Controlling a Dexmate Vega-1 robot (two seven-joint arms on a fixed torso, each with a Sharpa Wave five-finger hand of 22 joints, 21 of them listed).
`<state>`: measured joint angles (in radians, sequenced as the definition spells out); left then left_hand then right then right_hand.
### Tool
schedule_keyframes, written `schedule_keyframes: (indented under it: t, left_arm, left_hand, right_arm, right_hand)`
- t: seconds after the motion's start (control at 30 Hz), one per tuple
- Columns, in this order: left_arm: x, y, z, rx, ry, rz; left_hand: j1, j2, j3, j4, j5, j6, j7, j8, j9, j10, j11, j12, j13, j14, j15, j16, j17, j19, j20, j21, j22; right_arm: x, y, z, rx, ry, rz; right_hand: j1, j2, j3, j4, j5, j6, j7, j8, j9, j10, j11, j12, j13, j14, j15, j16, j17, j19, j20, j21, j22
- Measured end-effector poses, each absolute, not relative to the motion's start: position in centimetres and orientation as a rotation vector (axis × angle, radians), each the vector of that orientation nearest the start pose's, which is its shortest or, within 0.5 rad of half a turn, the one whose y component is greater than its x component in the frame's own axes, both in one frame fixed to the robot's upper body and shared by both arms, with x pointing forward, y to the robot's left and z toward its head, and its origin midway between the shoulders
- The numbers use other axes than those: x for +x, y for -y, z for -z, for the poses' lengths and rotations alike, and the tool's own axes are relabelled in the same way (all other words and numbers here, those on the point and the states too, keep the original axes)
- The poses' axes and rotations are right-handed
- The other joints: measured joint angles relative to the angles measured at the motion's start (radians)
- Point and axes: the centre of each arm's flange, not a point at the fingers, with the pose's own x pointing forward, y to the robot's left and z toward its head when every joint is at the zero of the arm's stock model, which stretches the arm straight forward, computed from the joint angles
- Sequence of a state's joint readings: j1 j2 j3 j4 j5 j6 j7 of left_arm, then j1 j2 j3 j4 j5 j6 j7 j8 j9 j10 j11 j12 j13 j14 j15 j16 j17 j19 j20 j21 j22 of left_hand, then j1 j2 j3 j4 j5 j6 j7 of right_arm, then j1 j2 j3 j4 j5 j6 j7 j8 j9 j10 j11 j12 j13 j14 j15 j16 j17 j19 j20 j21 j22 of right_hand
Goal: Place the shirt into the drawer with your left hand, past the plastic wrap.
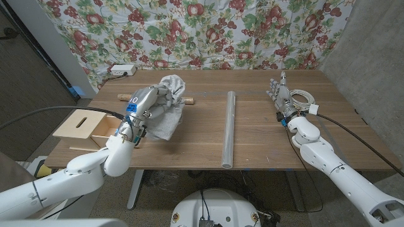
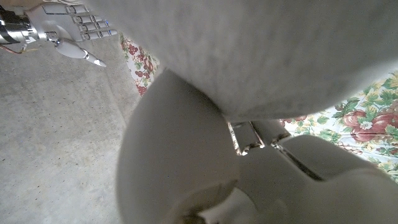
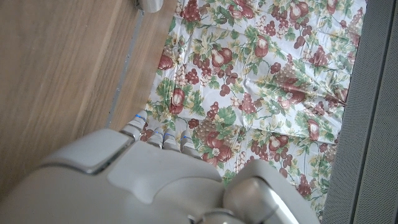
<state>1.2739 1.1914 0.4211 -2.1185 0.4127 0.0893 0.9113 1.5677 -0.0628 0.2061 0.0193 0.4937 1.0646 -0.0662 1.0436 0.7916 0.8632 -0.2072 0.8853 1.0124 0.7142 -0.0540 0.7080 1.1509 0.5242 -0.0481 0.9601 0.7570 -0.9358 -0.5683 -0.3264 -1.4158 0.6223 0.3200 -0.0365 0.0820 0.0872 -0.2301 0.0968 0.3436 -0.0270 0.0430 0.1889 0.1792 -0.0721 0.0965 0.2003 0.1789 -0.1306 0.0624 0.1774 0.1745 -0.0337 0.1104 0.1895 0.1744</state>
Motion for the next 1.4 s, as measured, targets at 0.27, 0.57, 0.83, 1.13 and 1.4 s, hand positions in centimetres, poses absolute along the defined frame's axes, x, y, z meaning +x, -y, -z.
schedule_keyframes:
  t: [0.27, 0.57, 0.83, 1.13, 1.4]
  left_arm:
    - [43.6, -27.8, 2.1, 1.150, 1.138, -0.401]
    - [43.0, -28.5, 2.1, 1.163, 1.112, -0.449]
    - [41.7, -29.4, 2.3, 1.185, 1.096, -0.484]
    - [40.4, -30.1, 2.6, 1.199, 1.080, -0.537]
    - [39.9, -30.7, 2.5, 1.219, 1.067, -0.569]
  left_hand:
    - [-0.003, -0.003, 0.000, 0.000, -0.001, 0.000, 0.000, 0.000, -0.002, 0.000, 0.000, -0.003, -0.001, 0.002, -0.002, -0.002, 0.000, 0.003, 0.000, 0.000, -0.003]
    - [-0.006, -0.006, 0.020, -0.013, -0.006, 0.000, 0.000, 0.007, -0.009, 0.000, 0.000, -0.003, -0.001, 0.005, -0.005, -0.002, 0.002, 0.008, 0.001, 0.004, -0.007]
    - [-0.006, -0.006, 0.020, -0.013, -0.008, 0.000, 0.000, 0.007, -0.013, 0.000, 0.000, -0.003, -0.001, 0.005, -0.005, -0.004, -0.003, 0.009, 0.001, 0.004, -0.007]
    - [-0.006, -0.006, 0.020, -0.013, -0.012, 0.000, 0.000, 0.012, -0.018, 0.000, 0.000, -0.003, 0.000, 0.007, -0.003, -0.004, -0.003, 0.009, 0.001, 0.003, -0.011]
    - [-0.006, -0.006, 0.020, -0.013, -0.015, 0.000, 0.000, 0.012, -0.023, 0.000, 0.000, 0.000, -0.004, 0.009, -0.001, -0.006, -0.007, 0.009, 0.001, 0.003, -0.013]
  right_arm:
    - [62.5, 30.9, 2.8, 0.008, 0.646, -0.154]
    - [62.5, 31.1, 2.7, 0.000, 0.645, -0.153]
    - [62.6, 31.2, 2.7, -0.007, 0.634, -0.156]
    - [62.7, 30.9, 2.6, -0.009, 0.630, -0.161]
    - [63.0, 30.5, 2.6, -0.010, 0.622, -0.169]
  right_hand:
    - [0.000, 0.000, 0.000, 0.000, 0.000, 0.000, 0.000, 0.000, 0.000, 0.000, 0.000, 0.000, 0.000, 0.000, 0.000, 0.000, 0.000, 0.000, 0.000, 0.000, 0.000]
    - [0.000, 0.000, 0.002, 0.002, 0.000, 0.000, 0.000, 0.000, 0.000, 0.000, 0.000, 0.000, 0.000, 0.000, 0.000, 0.000, 0.000, 0.000, 0.000, 0.000, 0.000]
    - [0.000, 0.000, 0.004, 0.004, 0.000, 0.000, 0.000, 0.000, 0.000, 0.000, 0.000, 0.000, 0.000, 0.000, 0.000, 0.000, 0.000, 0.000, 0.000, 0.000, 0.000]
    - [0.000, 0.000, 0.004, 0.004, 0.000, 0.000, 0.000, 0.000, 0.000, 0.000, 0.000, 0.000, 0.000, 0.000, 0.000, 0.000, 0.000, 0.000, 0.000, 0.000, 0.000]
    - [0.000, 0.000, 0.007, 0.001, 0.000, 0.000, 0.000, 0.000, 0.000, 0.000, 0.000, 0.000, 0.000, 0.000, 0.000, 0.000, 0.000, 0.000, 0.000, 0.000, 0.000]
